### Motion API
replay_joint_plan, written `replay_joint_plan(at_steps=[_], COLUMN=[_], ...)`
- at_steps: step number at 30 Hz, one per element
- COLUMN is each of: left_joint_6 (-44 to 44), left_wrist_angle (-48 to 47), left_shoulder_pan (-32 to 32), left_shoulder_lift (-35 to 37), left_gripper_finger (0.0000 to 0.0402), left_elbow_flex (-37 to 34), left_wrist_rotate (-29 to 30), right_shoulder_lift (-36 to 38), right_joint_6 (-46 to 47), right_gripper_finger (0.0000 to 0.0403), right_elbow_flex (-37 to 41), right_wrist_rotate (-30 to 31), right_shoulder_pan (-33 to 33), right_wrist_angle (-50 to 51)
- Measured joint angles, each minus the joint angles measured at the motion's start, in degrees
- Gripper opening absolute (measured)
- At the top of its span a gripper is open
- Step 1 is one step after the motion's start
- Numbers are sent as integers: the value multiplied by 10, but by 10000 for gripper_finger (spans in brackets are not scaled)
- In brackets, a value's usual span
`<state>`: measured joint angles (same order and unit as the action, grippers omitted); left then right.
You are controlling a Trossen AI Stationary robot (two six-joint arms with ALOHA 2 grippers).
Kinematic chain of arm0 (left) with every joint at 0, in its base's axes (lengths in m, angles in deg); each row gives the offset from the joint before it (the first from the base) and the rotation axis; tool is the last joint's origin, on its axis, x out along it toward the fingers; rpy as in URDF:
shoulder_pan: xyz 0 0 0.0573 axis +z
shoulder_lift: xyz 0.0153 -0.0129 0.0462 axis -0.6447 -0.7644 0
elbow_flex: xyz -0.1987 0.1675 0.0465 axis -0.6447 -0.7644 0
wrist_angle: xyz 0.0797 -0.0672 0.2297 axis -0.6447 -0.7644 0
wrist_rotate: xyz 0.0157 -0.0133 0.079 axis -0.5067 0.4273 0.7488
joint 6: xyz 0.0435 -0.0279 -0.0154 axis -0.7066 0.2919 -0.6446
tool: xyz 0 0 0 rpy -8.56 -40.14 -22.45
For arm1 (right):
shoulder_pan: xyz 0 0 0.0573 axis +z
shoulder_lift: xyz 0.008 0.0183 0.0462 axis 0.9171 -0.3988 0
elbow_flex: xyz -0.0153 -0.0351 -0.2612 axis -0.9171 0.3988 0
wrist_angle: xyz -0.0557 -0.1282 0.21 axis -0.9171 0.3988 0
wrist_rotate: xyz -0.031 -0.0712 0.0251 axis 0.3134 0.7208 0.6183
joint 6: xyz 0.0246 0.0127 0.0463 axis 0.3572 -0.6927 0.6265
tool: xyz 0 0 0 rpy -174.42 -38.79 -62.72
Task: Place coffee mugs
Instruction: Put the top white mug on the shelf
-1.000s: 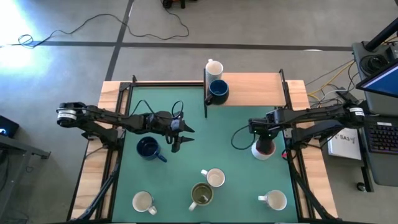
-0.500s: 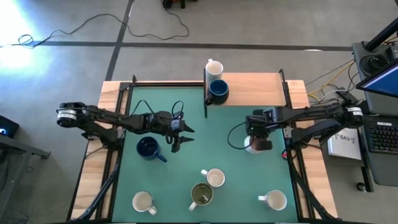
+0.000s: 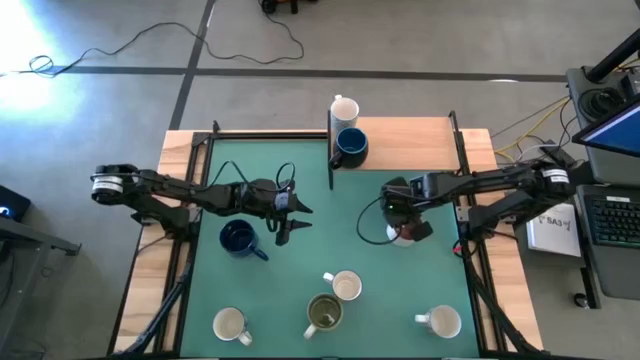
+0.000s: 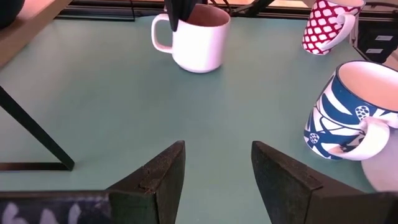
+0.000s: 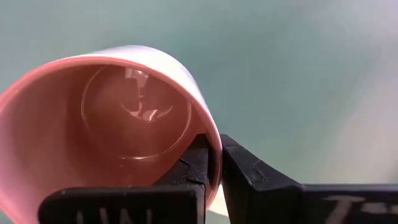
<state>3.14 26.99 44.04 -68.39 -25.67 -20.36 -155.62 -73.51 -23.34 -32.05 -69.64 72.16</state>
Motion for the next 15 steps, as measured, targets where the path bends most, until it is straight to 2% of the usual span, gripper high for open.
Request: replay_joint_plan(at_steps=[6, 12, 15], left_joint_6=[0, 0, 1], left_wrist_angle=[0, 0, 0], left_shoulder_pan=[0, 0, 0], left_shoulder_lift=[0, 0, 0], left_gripper_finger=[168, 168, 168], left_elbow_flex=[0, 0, 0], left_wrist_rotate=[1, 1, 1], right_shoulder_lift=[-26, -26, -13], right_joint_6=[92, 116, 188], right_gripper_finger=[51, 101, 118], right_elbow_flex=[-33, -63, -80], right_wrist_rotate=[-8, -7, -6], right_shoulder_pan=[1, 1, 1], right_wrist_angle=[-3, 1, 13])
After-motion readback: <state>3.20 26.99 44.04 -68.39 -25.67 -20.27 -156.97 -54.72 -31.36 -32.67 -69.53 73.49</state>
